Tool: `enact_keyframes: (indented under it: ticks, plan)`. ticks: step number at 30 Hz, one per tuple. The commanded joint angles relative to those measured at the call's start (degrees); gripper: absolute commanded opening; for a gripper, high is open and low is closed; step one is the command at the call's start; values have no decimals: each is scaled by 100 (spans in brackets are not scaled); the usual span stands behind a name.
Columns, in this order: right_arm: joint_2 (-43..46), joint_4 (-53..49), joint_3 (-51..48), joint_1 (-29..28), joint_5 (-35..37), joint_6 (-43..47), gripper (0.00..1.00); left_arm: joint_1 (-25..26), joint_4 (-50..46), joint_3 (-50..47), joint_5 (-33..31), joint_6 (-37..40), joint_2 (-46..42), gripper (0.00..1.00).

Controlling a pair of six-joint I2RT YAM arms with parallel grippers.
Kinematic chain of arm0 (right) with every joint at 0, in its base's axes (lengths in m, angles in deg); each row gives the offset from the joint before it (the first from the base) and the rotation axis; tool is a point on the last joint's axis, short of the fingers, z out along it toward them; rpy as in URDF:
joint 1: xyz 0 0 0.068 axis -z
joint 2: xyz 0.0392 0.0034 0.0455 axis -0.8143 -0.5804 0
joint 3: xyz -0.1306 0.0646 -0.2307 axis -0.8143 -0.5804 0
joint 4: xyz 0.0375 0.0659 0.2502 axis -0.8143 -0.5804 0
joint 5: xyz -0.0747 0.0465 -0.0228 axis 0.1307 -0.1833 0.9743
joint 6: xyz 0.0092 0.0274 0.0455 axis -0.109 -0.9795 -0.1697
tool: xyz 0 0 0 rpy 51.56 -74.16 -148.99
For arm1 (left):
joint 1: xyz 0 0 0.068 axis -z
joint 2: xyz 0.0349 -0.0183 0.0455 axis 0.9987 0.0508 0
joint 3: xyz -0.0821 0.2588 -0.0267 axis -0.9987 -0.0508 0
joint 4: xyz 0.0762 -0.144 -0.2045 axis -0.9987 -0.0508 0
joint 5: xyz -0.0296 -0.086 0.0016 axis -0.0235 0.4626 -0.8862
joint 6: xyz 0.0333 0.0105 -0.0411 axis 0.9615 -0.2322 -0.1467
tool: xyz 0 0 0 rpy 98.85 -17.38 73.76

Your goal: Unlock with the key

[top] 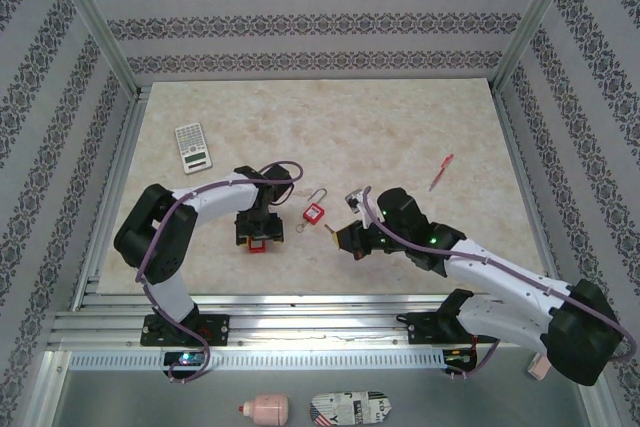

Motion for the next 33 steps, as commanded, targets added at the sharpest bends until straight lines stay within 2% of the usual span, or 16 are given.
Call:
enact_keyframes:
  ticks: [1, 3, 7, 10, 14, 17, 20, 24, 27, 29, 33]
  plan:
    - [-96, 347, 6, -51, -118, 128, 0, -146, 97, -174, 148, -147, 68, 63]
    - [-168, 379, 56, -49, -140, 154, 0, -195, 175, -217, 198, -151, 76, 60]
    - [-297, 526, 100, -37, -211, 153, 0, -290, 203, -151, 222, -139, 94, 41]
    - [-462, 539, 237, -38, -300, 120, 0, -378, 278, -104, 311, -126, 41, 31]
    - [-724, 312, 700, 19, -313, 141, 0, -567, 942, -98, 803, -296, -327, 7]
    - [-914, -332, 1582, 46, -95, 357, 0, -839, 2440, -105, 1385, -1105, -1051, 2]
    - [-1342, -1331, 2969, 109, 373, 842, 0, -1236, 4772, -240, 1911, -2385, -1457, 0]
    - [-2140, -2343, 4860, 340, 533, 1331, 0, -1680, 7567, -260, 2315, -3855, -1349, 0]
    - [-2768, -3285, 6146, 372, 995, 1975, 0, -1898, 9276, -288, 2597, -4994, -1045, 0]
    - [-3068, -3613, 6604, 395, 1204, 2272, 0, -1937, 10204, -410, 2621, -5705, -892, 0]
    - [-3267, -3808, 6842, 436, 1031, 2461, 0, -2026, 11447, -740, 2726, -6686, -839, 0]
